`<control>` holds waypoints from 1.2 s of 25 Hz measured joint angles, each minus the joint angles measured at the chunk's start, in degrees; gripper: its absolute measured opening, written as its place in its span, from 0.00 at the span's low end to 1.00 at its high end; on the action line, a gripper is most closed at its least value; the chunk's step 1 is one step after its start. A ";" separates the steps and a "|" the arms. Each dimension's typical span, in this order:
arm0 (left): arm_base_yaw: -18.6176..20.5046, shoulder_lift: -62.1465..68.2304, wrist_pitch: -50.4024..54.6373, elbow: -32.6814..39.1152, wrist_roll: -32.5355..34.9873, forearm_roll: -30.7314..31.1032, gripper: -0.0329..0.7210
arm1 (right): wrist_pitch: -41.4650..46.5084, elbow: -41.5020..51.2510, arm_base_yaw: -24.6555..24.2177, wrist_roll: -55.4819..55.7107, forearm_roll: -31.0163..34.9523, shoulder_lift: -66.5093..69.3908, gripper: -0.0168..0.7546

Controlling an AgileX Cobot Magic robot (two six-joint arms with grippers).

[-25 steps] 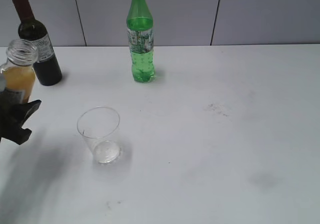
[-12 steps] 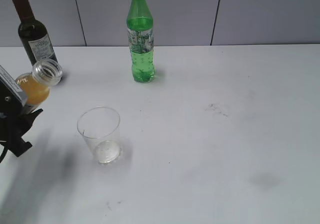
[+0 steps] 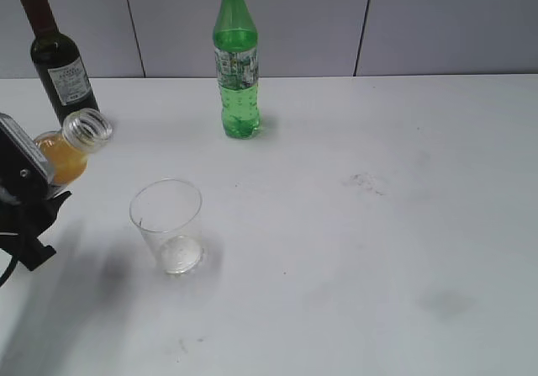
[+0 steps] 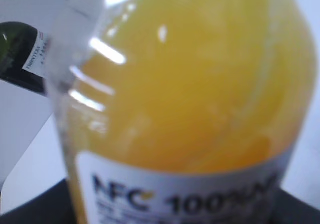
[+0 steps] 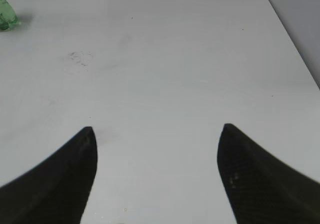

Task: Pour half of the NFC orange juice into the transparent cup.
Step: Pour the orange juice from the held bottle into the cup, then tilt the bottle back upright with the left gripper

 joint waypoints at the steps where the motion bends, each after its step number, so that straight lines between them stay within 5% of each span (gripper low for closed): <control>1: -0.97 0.00 0.00 -0.05 1.54 -2.21 0.67 | 0.00 0.00 0.00 0.00 0.00 0.00 0.76; 8: -4.26 0.00 -0.04 -1.20 13.93 -12.66 0.67 | 0.00 0.00 0.00 0.00 0.00 0.00 0.76; 30: -7.33 0.00 0.08 -3.54 30.36 -19.35 0.67 | 0.00 0.00 0.00 0.00 0.00 0.00 0.76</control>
